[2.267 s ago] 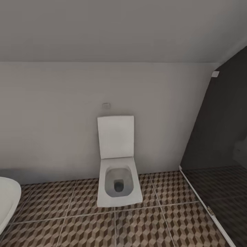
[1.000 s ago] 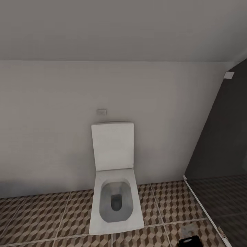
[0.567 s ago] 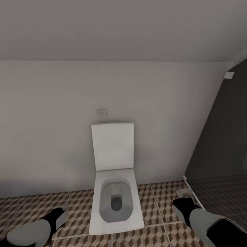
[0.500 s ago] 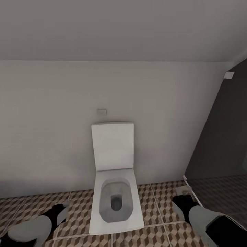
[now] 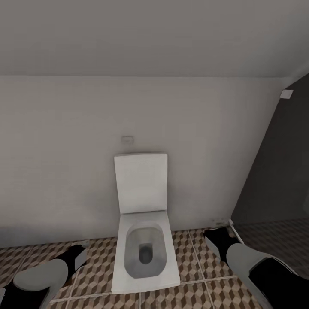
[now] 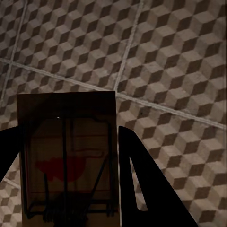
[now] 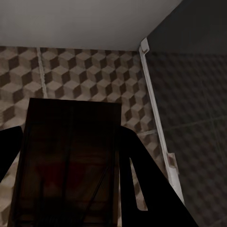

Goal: Take the four mousetraps from the cabinet in the bathroom and place them on the bathroom floor. Make sure all four end up on the same floor surface, and ensure that at least two of them are either under or directly next to the same bathroom sink.

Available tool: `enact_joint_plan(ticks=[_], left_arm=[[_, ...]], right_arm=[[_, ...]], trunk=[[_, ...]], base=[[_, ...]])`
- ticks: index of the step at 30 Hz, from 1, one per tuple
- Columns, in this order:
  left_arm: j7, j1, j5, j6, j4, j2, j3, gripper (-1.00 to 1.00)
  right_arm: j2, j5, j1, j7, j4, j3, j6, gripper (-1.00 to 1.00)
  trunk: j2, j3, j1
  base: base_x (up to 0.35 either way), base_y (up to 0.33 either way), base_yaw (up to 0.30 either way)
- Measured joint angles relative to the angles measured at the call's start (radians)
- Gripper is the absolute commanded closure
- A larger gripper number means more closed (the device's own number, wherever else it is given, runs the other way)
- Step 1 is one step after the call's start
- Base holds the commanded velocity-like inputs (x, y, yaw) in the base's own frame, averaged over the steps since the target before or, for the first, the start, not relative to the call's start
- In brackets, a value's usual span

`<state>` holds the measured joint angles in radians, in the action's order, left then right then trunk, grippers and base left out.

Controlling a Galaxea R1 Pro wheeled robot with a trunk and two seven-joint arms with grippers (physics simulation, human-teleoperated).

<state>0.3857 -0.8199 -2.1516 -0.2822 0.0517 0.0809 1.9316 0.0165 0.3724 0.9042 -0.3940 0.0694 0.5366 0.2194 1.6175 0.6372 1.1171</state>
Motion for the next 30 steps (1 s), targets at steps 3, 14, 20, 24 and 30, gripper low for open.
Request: enact_joint_plan(ticks=[3, 14, 20, 24, 30], left_arm=[[0.000, 0.000, 0.000, 0.000, 0.000, 0.000, 0.001, 1.00], [-0.001, 0.000, -0.001, 0.000, 0.002, 0.009, -0.003, 1.00], [-0.002, 0.000, -0.001, 0.001, 0.002, 0.008, -0.003, 1.00], [-0.003, 0.000, -0.002, 0.001, 0.000, 0.005, -0.003, 1.00], [-0.003, 0.000, -0.002, 0.001, -0.001, 0.003, -0.003, 1.00]], right_arm=[[-0.002, 0.000, -0.003, 0.000, 0.000, 0.000, -0.001, 1.00], [-0.001, -0.001, -0.004, 0.000, 0.001, 0.000, -0.002, 1.00], [0.000, -0.004, -0.004, 0.002, 0.004, 0.001, -0.006, 1.00], [0.001, -0.008, -0.005, 0.060, 0.007, 0.002, -0.008, 1.00], [0.004, -0.011, -0.005, 0.140, 0.007, 0.003, -0.007, 1.00]], trunk=[[0.000, 0.000, 0.000], [0.063, 0.028, 0.034], [0.105, 0.047, 0.057], [0.133, 0.059, 0.073], [0.175, 0.077, 0.096]], base=[[0.000, 0.000, 0.000], [0.000, 0.000, 0.000], [0.000, 0.000, 0.000], [0.000, 0.000, -0.024], [0.000, 0.000, 0.029]])
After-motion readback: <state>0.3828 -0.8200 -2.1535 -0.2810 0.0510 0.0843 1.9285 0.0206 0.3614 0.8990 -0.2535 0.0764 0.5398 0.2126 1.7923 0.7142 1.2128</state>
